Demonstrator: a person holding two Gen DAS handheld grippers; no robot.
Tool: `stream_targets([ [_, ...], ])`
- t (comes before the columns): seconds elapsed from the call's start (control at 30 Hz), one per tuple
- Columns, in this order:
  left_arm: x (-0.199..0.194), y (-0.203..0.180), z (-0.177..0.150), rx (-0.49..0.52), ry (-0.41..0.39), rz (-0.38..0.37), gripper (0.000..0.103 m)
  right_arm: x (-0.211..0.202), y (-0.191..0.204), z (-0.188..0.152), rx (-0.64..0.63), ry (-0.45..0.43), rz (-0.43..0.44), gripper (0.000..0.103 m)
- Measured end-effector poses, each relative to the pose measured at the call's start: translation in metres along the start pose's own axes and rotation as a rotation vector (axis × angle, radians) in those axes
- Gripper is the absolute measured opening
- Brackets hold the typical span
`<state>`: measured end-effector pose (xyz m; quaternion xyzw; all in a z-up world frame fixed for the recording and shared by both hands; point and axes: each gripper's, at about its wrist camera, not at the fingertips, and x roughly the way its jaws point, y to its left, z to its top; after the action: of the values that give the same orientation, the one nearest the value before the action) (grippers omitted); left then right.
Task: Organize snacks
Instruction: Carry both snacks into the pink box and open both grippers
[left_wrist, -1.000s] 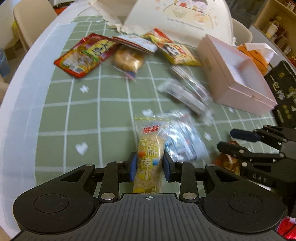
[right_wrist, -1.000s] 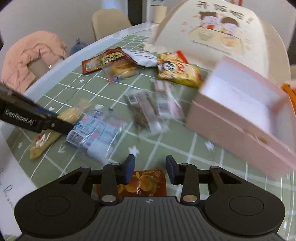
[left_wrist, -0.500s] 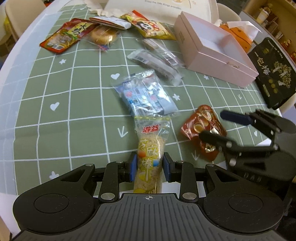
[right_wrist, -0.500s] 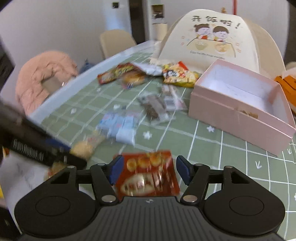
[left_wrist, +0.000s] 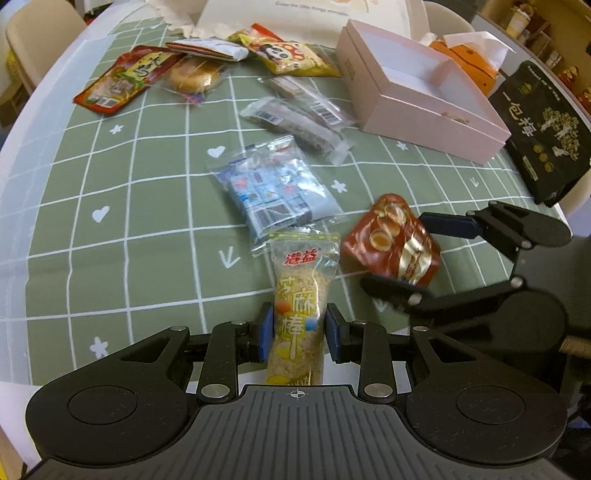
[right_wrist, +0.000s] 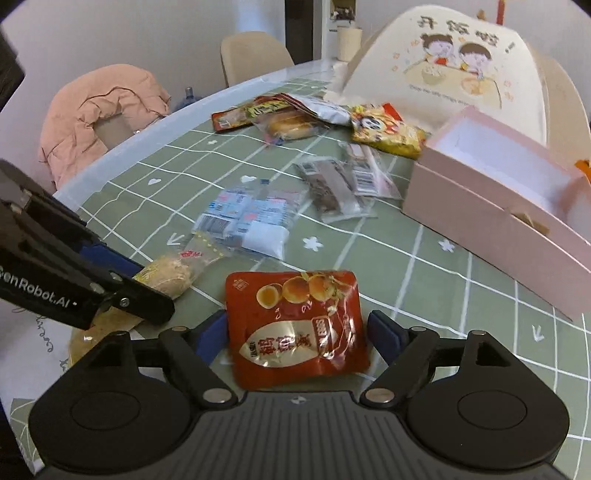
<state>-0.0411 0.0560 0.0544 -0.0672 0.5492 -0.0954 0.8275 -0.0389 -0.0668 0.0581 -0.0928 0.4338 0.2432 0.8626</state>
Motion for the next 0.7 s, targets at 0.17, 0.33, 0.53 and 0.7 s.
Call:
stream_targets([
  [0.17, -0.012, -0.024, 0.007, 0.065, -0.034, -0.095, 0.033, -0.032, -0.022, -0.006, 0.04, -0.009, -0.092, 0.072],
  [0.33, -0.051, -0.054, 0.067, 0.112, -0.158, -0.26, 0.033, -0.08, -0.044, -0.009, 0.049, -0.083, -0.215, 0.072],
  [0.53, -0.043, -0.09, 0.201, 0.123, -0.323, -0.352, 0.034, -0.107, -0.073, 0.014, 0.109, -0.158, -0.335, 0.073],
  [0.7, 0.05, -0.088, 0.254, 0.037, -0.132, -0.287, 0.034, -0.105, -0.091, 0.032, 0.161, -0.167, -0.37, 0.073],
])
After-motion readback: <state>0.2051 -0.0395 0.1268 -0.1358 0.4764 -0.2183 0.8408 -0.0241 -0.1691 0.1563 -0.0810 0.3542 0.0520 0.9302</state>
